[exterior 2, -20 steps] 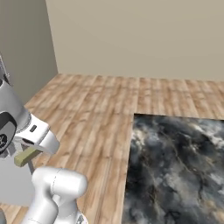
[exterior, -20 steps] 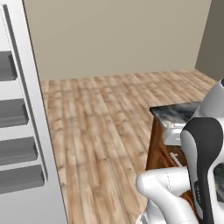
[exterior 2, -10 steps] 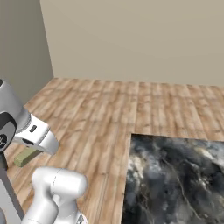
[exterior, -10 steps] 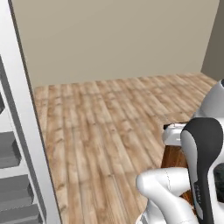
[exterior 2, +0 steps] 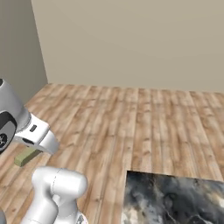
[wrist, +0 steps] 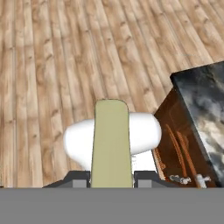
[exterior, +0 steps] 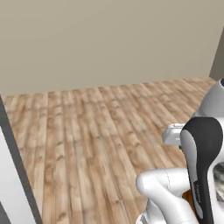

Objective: Retrieve the butter from the fridge and place it on a plate on the dining table. Then retrieve the butter knife by the fridge and place it near the plate.

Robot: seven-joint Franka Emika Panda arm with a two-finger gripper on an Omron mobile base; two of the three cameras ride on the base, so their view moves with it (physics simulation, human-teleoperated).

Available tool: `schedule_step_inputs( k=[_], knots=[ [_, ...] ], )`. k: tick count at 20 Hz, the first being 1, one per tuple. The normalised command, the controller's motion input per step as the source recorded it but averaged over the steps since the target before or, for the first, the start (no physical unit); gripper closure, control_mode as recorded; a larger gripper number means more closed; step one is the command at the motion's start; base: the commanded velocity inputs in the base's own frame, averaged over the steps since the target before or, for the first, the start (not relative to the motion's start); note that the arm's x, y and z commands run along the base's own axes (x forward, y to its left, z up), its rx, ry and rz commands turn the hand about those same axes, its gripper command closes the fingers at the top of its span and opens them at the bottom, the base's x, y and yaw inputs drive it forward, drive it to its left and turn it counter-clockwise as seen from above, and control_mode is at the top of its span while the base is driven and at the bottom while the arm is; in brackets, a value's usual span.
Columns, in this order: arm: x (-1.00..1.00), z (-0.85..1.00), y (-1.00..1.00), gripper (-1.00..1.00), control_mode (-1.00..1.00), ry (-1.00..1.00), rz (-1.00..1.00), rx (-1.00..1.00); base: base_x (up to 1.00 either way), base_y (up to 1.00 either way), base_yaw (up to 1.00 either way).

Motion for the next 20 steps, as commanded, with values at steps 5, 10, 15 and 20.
schedule_step_inputs(
  k=[5, 10, 15, 20],
  knots=[
    [0.0, 0.0, 0.0, 1.0, 1.0, 0.0, 0.0, 0.0, 0.85, -0.01, 0.0],
    [0.0, 0.0, 0.0, 1.0, 1.0, 0.0, 0.0, 0.0, 0.9, -0.03, 0.0],
    [0.0, 0.0, 0.0, 1.0, 1.0, 0.0, 0.0, 0.0, 0.89, -0.01, -0.02],
    [0.0, 0.0, 0.0, 1.0, 1.0, 0.0, 0.0, 0.0, 0.97, 0.0, -0.04]
  ],
)
